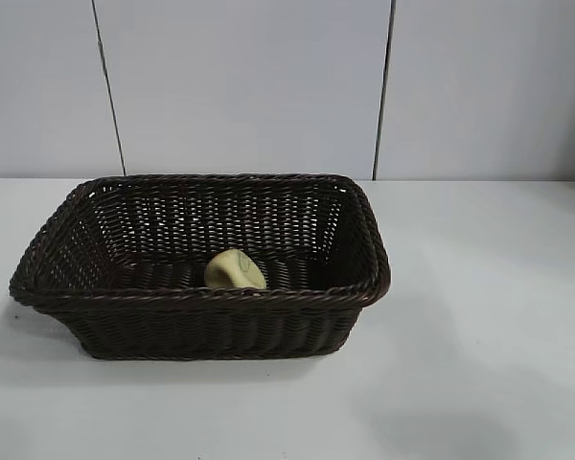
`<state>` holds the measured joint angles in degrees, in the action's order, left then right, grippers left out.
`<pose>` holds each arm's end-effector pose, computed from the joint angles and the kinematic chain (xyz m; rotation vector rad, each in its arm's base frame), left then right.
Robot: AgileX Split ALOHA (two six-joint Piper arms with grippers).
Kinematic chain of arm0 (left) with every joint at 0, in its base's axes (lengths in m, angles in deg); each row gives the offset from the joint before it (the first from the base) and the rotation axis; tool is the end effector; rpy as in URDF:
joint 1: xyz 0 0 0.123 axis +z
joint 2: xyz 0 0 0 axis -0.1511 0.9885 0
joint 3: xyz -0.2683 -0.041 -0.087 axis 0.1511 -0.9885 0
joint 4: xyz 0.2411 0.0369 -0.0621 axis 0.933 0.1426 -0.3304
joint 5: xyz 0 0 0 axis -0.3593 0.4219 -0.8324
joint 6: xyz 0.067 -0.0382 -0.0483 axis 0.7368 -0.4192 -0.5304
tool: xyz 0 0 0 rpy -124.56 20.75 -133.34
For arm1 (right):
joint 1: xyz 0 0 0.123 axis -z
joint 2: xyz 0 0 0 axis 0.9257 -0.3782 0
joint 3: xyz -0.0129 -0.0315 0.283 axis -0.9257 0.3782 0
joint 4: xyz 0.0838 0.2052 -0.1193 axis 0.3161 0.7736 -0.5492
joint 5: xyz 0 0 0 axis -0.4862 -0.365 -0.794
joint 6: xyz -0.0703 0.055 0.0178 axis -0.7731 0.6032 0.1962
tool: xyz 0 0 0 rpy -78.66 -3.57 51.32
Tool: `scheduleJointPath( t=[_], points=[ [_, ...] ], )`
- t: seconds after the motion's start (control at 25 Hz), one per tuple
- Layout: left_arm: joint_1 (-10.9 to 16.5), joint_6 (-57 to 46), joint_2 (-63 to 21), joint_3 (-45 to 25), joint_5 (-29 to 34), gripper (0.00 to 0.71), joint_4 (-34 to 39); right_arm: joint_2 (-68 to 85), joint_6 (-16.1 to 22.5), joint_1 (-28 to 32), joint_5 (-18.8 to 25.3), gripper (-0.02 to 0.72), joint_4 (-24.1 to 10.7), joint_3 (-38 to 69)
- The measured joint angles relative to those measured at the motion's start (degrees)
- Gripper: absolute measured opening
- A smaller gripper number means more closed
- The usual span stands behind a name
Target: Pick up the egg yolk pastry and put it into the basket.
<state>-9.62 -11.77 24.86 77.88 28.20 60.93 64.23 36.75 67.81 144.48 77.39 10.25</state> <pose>-0.0086 -0.0011 0.2686 0.0560 2.1119 -0.0085 0.0263 0.0078 0.2658 -0.0464 2.2720 0.0951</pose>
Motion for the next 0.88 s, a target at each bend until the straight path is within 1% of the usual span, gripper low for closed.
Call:
scheduleJointPath(
  t=[0.36,0.88],
  points=[
    [0.0,0.0,0.0,0.0,0.0,0.56,0.0,11.3,0.0,0.0,0.7,0.496,0.0,0.0],
    [0.0,0.0,0.0,0.0,0.0,0.56,0.0,12.1,0.0,0.0,0.7,0.496,0.0,0.0]
  ],
)
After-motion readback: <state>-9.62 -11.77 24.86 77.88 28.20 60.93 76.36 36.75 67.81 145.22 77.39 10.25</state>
